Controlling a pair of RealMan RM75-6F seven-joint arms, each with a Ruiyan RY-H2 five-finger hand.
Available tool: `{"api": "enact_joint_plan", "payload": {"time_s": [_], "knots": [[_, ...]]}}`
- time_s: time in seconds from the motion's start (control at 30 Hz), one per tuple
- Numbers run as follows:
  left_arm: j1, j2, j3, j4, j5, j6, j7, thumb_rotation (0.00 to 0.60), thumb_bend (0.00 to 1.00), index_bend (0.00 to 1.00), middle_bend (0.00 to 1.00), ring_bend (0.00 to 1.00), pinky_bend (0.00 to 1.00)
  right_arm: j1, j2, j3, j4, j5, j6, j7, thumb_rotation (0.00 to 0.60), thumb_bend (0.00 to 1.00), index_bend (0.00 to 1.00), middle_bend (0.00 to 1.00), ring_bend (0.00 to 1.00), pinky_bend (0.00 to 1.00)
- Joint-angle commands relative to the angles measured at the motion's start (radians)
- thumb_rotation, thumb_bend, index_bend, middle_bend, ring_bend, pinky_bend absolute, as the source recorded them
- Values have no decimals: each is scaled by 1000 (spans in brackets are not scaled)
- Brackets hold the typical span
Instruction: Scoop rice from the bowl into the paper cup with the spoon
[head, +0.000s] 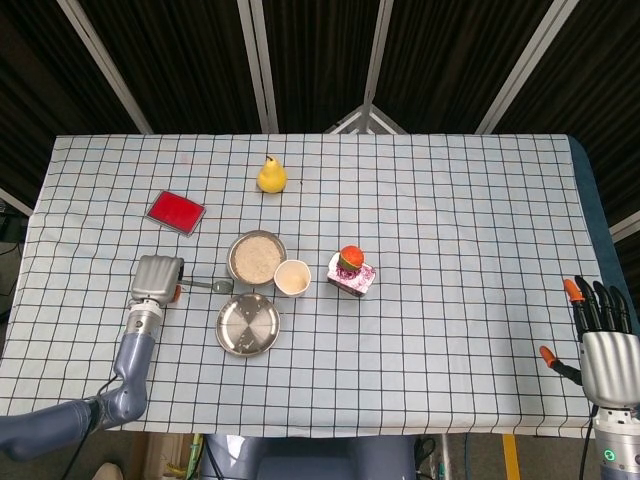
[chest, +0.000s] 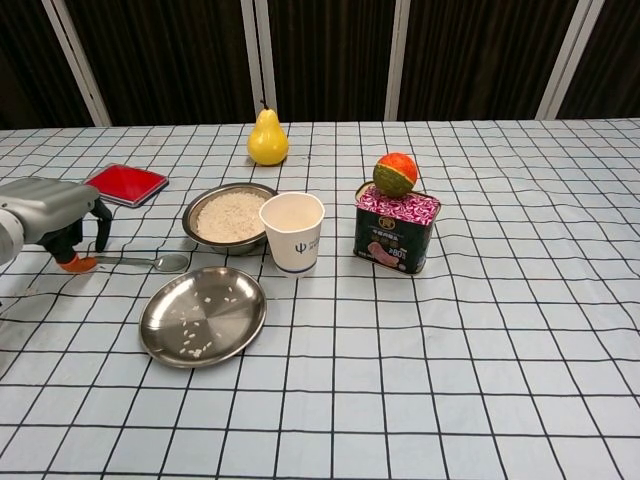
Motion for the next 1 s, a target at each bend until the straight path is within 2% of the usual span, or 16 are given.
{"api": "enact_joint_plan", "payload": {"time_s": [0.03, 1.0], "knots": [[-6, -10, -7, 11, -3, 2, -11, 600, 398, 519, 1000, 1000, 1000, 0, 0, 0, 0, 0, 0, 0, 600, 176, 50, 101, 0, 0], [-22, -44, 14, 58, -26, -8, -21, 600, 403, 493, 1000, 1000, 1000, -1, -1, 1, 1, -1, 3, 2, 600, 177, 50, 101, 0, 0]]}}
